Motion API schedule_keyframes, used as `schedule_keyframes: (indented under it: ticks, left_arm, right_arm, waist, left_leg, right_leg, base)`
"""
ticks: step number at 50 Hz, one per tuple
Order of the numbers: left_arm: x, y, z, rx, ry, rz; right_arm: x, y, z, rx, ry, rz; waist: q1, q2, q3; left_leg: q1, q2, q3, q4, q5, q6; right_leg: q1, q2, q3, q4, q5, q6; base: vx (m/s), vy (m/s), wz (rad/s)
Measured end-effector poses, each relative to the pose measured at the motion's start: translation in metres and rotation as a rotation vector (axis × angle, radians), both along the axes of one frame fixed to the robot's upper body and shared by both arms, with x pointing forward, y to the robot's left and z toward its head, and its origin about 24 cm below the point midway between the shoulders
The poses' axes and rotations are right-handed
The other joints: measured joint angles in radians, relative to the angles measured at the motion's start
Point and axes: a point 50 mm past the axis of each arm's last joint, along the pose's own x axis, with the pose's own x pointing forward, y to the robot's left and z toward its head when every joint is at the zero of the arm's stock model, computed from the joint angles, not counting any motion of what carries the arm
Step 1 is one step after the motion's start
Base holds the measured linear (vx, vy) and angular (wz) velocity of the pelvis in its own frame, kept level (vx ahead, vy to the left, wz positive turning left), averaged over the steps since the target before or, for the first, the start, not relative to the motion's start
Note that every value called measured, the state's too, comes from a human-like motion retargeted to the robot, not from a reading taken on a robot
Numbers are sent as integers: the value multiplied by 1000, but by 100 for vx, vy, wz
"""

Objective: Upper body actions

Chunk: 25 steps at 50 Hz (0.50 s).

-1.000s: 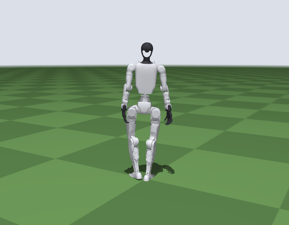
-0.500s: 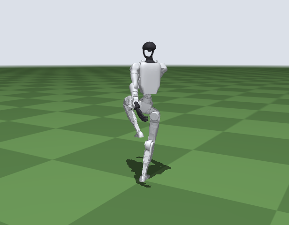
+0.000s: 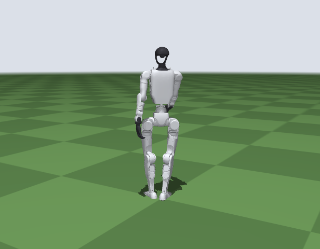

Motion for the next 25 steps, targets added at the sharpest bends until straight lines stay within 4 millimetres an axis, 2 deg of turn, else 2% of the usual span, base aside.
schedule_keyframes:
  ticks: [3,6,10,14,18,20,23,25]
  left_arm:
    - [18,8,-2,54,-50,-13]
    - [25,14,-2,80,-65,-11]
    - [16,16,0,70,-35,29]
    - [-5,14,4,67,30,89]
    - [-20,10,8,59,100,110]
    - [-18,11,8,50,114,83]
    - [10,11,1,55,69,39]
    - [40,6,-4,62,-10,30]
  right_arm:
    - [-11,-7,-10,-17,42,-29]
    - [-23,-17,-17,-62,60,-27]
    - [-44,-21,-31,-141,110,59]
    - [-76,-27,-49,-217,198,122]
    - [-124,-38,-70,-281,320,144]
    - [-155,-47,-79,-304,401,170]
    - [-199,-59,-87,-366,523,217]
    - [-230,-69,-91,-435,611,245]
  waist:
    - [-37,-19,6]
    - [-28,-31,24]
    - [6,-47,34]
    - [5,-50,23]
    - [-18,-43,0]
    - [-25,-32,-4]
    - [-15,7,18]
    - [-41,36,48]
  left_leg:
    - [-28,-14,-26,-20,21,4]
    - [-34,-32,-31,-10,6,27]
    - [-22,-39,14,1,-17,40]
    - [2,-51,35,-17,-31,58]
    - [14,-53,24,-17,-49,72]
    - [18,-42,17,-11,-57,78]
    - [24,6,26,1,-66,83]
    - [36,33,21,9,-69,90]
  right_leg:
    - [-17,-24,-44,-7,7,19]
    - [-18,-39,-47,-12,19,31]
    - [-21,-60,-28,-7,34,44]
    - [-20,-69,-17,15,22,54]
    - [-38,-84,-25,109,-6,57]
    - [-65,-101,-45,202,41,63]
    - [-173,-146,-72,471,215,42]
    - [-291,-184,-59,725,285,-22]
  base:
    - [-5,4,56]
    - [12,11,0]
    - [15,13,-53]
    - [19,17,-30]
    - [26,20,8]
    - [19,15,6]
    - [3,13,-21]
    - [0,15,-1]
